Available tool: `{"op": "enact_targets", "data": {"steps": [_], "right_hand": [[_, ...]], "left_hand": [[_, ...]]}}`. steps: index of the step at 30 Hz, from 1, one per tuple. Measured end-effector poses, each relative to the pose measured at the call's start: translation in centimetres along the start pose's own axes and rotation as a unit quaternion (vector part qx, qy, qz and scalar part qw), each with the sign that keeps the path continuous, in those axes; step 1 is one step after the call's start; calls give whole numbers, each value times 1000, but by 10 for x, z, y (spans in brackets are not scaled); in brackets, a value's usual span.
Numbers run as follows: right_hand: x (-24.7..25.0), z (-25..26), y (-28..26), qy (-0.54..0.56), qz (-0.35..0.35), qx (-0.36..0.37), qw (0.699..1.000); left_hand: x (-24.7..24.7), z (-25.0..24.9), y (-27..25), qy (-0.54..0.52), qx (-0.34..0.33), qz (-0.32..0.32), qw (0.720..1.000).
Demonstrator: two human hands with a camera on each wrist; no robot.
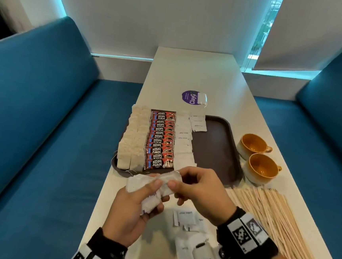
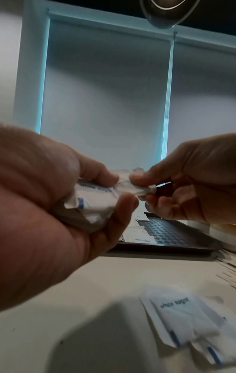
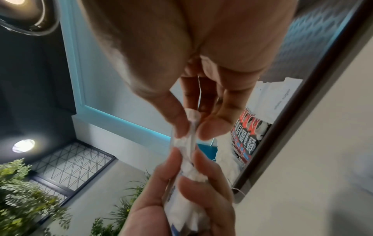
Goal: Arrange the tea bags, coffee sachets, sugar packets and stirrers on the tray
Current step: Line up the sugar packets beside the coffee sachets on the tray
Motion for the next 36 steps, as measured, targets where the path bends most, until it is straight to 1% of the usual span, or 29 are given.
{"op": "enact_targets", "data": {"steps": [3, 6, 8, 11, 14, 18, 22, 25, 28, 30, 31, 32, 34, 36], "right_hand": [[15, 5, 9, 2, -22, 6, 1000], [56, 11, 41, 25, -99, 13, 995], [92, 12, 72, 18, -144, 9, 989], [143, 8, 116, -18, -203, -19, 979], [178, -2, 151, -98, -242, -67, 963], [195, -24, 183, -156, -243, -128, 949], [198, -30, 202, -245, -260, -159, 920], [198, -26, 202, -280, -270, -157, 908], [190, -13, 185, -274, -292, -124, 908], [171, 3, 163, -244, -276, -84, 926], [155, 11, 149, -220, -249, -64, 941], [135, 17, 132, -189, -208, -48, 959], [88, 25, 94, -113, -103, -16, 988], [47, 24, 56, -59, -2, -12, 998]], "left_hand": [[2, 3, 0, -15, 13, 12, 1000], [6, 6, 4, -84, 30, 28, 996], [11, 7, 8, -128, 37, 33, 991], [17, 10, 16, -131, 43, 23, 990], [18, 12, 22, -115, 52, 20, 992], [25, 15, 30, -93, 60, 21, 994], [34, 15, 35, -46, 52, -2, 998], [35, 14, 36, -38, 40, -17, 998], [34, 13, 32, -49, 28, -31, 998], [30, 10, 28, -52, 18, -33, 998], [27, 8, 25, -54, 14, -32, 998], [24, 6, 22, -56, 11, -29, 998], [17, 3, 16, -55, 9, -19, 998], [12, 2, 11, -41, 14, -15, 999]]}}
Point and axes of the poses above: each hand's wrist, its own y-axis towards the middle knuckle, its own x-axis out of the back of the hand, z = x × y, the point moved 5 cm from there along y, towards the middle knuckle, and after that the axes turned 10 degrees about z, right-handed, at the moved point
